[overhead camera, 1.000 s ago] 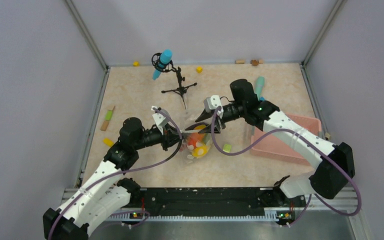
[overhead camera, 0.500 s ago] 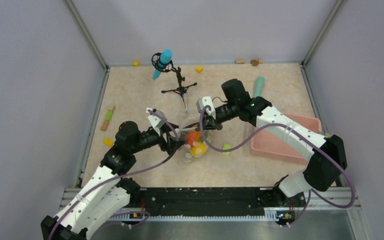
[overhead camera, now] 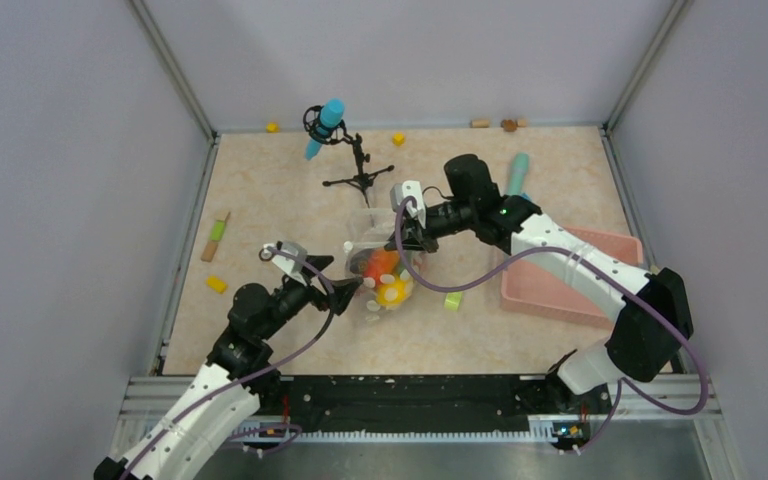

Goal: Place the food in the zip-top bag and seal the zipper
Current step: Adjust the zipper food storage bag at the center of the board.

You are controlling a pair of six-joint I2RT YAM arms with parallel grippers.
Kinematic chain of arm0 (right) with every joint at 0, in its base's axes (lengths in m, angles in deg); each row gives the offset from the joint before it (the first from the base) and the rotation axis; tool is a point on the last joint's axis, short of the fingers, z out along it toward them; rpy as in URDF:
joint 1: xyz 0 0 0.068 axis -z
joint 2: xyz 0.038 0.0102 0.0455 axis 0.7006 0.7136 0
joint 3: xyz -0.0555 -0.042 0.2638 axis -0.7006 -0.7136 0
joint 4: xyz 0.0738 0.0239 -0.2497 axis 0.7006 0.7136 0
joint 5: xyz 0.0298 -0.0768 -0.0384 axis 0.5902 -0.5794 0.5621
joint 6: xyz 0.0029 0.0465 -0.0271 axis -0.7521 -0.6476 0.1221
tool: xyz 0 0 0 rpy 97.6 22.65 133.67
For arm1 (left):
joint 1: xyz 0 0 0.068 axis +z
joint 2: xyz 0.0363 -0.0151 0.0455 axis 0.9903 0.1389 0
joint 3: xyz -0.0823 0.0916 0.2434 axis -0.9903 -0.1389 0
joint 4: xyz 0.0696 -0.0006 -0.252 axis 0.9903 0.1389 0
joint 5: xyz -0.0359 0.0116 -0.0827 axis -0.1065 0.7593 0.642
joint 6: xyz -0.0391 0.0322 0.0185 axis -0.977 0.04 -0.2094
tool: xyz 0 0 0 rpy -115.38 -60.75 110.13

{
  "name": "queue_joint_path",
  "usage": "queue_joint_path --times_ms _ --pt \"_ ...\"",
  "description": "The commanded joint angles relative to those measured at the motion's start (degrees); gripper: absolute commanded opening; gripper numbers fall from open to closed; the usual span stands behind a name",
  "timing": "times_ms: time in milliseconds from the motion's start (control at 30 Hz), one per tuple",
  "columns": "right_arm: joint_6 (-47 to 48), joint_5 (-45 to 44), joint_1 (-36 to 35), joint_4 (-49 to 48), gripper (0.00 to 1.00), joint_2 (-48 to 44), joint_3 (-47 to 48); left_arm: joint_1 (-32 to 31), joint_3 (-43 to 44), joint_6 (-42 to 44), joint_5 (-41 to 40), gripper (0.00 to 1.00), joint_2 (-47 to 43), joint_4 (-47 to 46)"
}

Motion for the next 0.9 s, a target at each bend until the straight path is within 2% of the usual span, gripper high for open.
queue_joint_path --times_ms 0,67,200,367,567,667,767,867 --pt "1.4 0.8 -0.4 -1.8 0.00 0.3 0.9 -0.1 -0.8 -2.5 -6.7 0.97 0.6 -10.1" --pt "1.5 0.7 -0.4 -1.8 0.00 0.4 0.9 -0.1 -0.2 -2.9 -8.3 0.97 2.4 -10.9" --pt "1.5 0.0 -0.4 -1.8 0.00 1.1 1.2 -0.1 1.0 -2.5 -6.5 0.96 6.6 -13.8" --pt "1.4 -0.1 -0.4 -2.2 0.00 1.7 1.3 -0.1 0.9 -2.6 -7.0 0.79 9.4 -18.0" --pt "0.9 -0.8 -0.3 -2.2 0.00 2.8 2.0 0.0 -0.4 -2.5 -3.6 0.75 10.2 -23.6" --pt "0.7 -0.9 -0.3 -2.2 0.00 2.9 2.1 0.0 -0.5 -2.3 -2.6 0.65 10.9 -24.9" --pt "0.6 -0.8 -0.3 -2.2 0.00 2.9 2.1 0.0 -1.0 -2.7 -3.2 0.51 12.2 -26.9" --pt "0.1 -0.5 -0.3 -2.3 0.00 2.9 2.3 0.0 -2.5 -3.3 -2.0 0.48 12.9 -29.3"
